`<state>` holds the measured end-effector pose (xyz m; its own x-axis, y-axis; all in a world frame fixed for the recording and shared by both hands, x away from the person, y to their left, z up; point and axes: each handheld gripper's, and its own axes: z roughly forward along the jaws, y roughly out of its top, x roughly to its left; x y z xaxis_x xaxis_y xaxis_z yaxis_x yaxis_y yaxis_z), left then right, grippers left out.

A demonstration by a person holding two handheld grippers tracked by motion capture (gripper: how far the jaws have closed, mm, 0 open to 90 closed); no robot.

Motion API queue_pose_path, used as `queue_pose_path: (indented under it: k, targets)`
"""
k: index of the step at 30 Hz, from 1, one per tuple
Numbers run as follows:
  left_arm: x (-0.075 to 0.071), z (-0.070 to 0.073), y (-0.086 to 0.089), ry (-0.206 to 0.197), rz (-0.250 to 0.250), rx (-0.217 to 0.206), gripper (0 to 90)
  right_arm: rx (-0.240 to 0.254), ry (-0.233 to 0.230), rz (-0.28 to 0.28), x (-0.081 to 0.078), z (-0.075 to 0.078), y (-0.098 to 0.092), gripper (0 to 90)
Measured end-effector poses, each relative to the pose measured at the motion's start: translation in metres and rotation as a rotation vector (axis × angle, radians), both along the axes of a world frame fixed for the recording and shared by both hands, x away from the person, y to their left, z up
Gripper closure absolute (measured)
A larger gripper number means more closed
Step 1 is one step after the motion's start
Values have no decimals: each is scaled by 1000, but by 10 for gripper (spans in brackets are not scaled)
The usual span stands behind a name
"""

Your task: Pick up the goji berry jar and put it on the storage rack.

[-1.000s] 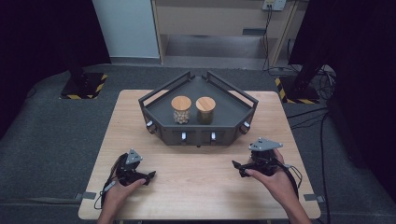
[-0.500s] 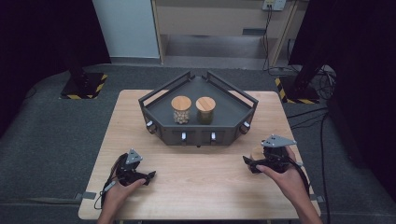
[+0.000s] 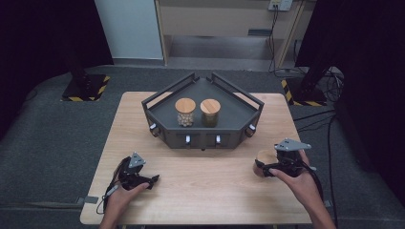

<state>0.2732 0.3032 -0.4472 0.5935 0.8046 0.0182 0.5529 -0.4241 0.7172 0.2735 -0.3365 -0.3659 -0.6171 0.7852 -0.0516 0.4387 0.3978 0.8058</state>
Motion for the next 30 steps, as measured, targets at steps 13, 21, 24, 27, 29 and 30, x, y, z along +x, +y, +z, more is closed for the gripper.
queue_pose_path:
  k: [13,21,24,27,29,30]
  targets:
    - [0,0,0,-1,-2,3,6,-2,12,5,4,-9,-5,34]
    - [0,0,0,-1,-1,3,6,-12,28,0,5,-15,-6,35]
    - [0,0,0,-1,-1,4,6,-13,34,-3,6,-17,-7,35]
    - [0,0,0,-1,-1,3,5,-11,40,-8,6,-19,-8,35]
    - [0,0,0,-1,0,3,5,-9,46,-11,7,-21,-9,35]
    - [0,0,0,-1,0,3,5,-10,46,-10,7,-22,-9,35]
